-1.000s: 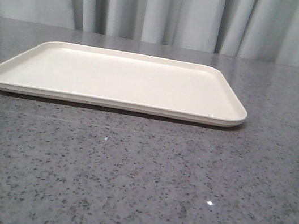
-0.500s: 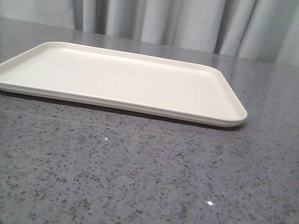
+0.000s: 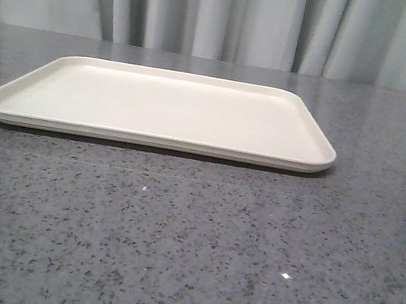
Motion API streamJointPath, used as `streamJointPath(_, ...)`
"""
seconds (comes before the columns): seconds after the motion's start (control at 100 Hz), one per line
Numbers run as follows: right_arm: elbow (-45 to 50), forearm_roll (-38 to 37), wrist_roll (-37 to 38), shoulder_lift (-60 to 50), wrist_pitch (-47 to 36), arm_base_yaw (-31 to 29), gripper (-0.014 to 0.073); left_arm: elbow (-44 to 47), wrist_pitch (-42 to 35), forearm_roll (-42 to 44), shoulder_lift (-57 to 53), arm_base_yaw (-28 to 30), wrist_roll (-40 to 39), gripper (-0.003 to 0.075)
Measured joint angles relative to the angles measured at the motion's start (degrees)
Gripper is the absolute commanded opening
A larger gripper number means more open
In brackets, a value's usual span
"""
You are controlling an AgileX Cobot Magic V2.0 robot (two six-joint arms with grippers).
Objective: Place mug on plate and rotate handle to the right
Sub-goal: 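Raise the left gripper and move it above the white mug, then lower the left gripper onto the mug rim and close on it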
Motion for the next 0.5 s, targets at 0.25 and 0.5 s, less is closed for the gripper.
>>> streamJointPath(0.25, 0.00, 0.00, 0.00, 0.61, 2.24, 0.00, 0.0309, 5.26, 0.00, 1.67, 1.39, 0.00, 0.93, 0.0376)
streamJointPath(0.5, 0.00, -0.04, 0.00, 0.79, 4.17, 0.00, 0.0309, 16.05, 0.00, 3.79, 1.39, 0.00, 1.50, 0.0376)
